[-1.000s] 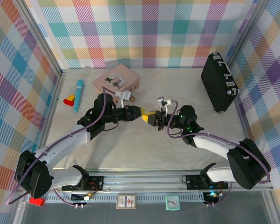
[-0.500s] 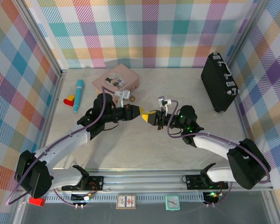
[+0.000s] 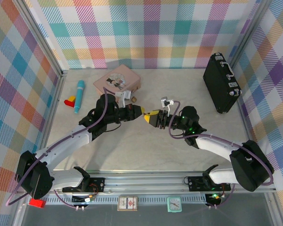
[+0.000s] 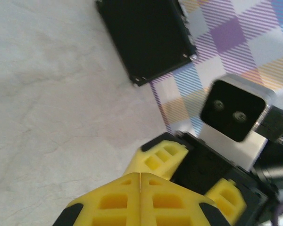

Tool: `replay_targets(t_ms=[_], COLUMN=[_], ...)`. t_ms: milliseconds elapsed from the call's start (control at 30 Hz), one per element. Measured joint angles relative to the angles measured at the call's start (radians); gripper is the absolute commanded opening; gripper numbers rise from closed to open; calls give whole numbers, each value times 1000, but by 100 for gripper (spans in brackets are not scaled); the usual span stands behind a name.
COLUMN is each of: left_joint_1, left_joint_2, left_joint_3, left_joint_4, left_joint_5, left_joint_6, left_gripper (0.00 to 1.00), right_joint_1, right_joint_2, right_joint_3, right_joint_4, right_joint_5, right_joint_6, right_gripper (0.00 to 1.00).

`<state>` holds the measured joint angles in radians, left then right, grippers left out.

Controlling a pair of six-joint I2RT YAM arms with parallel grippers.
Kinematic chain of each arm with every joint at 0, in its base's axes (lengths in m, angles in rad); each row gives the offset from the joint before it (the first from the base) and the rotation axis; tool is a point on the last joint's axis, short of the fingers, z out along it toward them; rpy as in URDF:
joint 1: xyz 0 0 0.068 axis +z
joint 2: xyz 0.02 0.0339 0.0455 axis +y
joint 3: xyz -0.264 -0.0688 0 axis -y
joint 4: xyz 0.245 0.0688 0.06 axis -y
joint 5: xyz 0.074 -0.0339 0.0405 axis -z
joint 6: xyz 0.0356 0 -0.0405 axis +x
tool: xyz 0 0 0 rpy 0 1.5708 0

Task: Unlock the padlock with the key

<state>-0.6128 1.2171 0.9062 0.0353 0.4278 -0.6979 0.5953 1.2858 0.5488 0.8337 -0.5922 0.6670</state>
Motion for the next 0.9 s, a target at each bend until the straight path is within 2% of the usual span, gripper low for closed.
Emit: replay_targets(t_ms=[100,233,367,533,733,900], left_joint_1=[0,0,-7,-35,-40,-40], left_joint_2=[6,33,64,68,68,66], left_joint_3=[22,27,14,15,15,14], left_joint_4=[-64,-103,-62,-52,-34,1], left_joint_5=[-96,-169,-168,-176,-176,-175], left_joint_6=[-42,-136,-232,-256,-265,-280], left_gripper=[0,0,0,0,0,0], right_joint_1=[0,0,0,0,0,0], right_joint_2=[-26,-19,64,163,164,166], right_joint_3=[-20,-40,-44,-44,-43,-43], right_joint_4=[-4,32,132,208,242,289], right_joint_5=[49,97,121,130,140,136], right_joint_6=[6,65,183,333,412,476], right_gripper=[50,49,45,44,48,46])
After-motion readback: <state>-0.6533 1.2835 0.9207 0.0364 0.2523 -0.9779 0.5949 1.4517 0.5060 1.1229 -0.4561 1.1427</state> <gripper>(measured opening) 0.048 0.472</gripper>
